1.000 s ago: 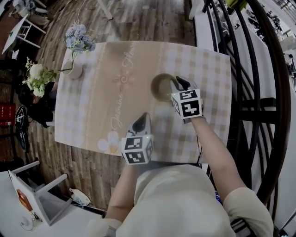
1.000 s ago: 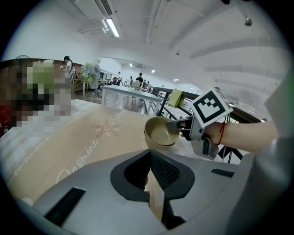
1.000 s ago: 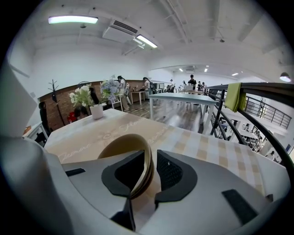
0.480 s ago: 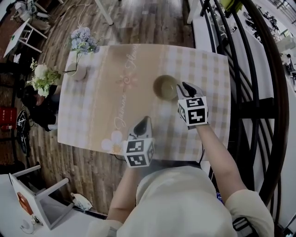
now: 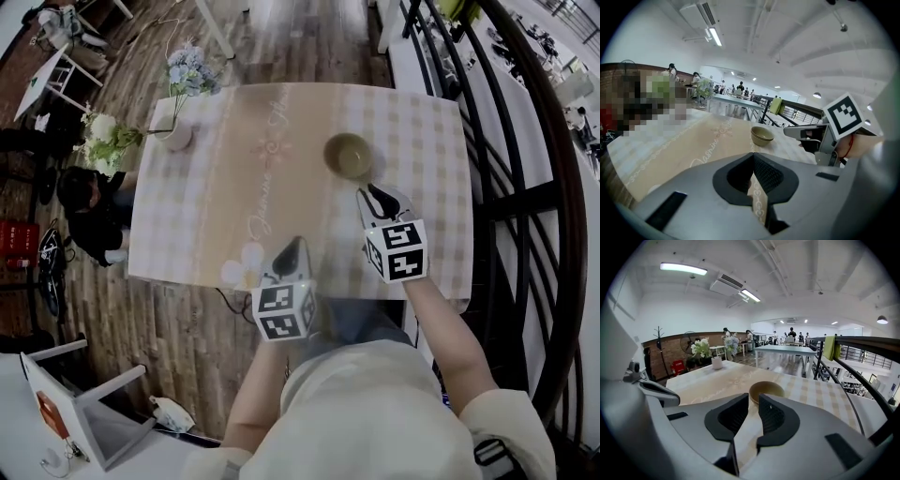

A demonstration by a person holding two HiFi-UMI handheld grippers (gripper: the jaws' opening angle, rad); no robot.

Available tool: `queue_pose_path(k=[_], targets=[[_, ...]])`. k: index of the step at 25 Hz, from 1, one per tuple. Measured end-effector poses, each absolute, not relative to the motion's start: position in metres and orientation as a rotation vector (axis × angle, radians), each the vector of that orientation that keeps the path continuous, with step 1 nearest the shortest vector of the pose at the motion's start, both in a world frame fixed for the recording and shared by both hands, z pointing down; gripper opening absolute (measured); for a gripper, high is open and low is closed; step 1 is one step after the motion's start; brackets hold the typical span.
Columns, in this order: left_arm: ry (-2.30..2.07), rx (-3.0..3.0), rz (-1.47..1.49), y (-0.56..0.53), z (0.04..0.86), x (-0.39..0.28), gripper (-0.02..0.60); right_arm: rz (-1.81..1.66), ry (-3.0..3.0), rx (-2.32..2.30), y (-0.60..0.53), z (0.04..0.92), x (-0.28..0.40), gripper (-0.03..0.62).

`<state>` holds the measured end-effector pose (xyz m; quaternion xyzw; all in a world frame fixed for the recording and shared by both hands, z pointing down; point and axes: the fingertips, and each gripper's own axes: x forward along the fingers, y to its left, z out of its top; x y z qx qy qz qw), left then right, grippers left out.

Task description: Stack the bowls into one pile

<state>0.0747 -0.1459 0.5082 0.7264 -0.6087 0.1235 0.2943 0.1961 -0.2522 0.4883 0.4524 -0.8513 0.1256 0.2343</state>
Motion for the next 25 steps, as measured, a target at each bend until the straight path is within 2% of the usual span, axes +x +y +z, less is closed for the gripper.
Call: queue_pose_path(k=[10,25], targets=[[-1.614,1.974,0.292,-0.074,0.492,0.077,0.003,0.345,-2.402,1.281,-0.171,0.464,0.192,0.018],[-1.636,2.013,0.235,0.024,0.455,0.083,0.003,0.314,-2.487,1.233,-0.044,0.431,0.197,0.009]])
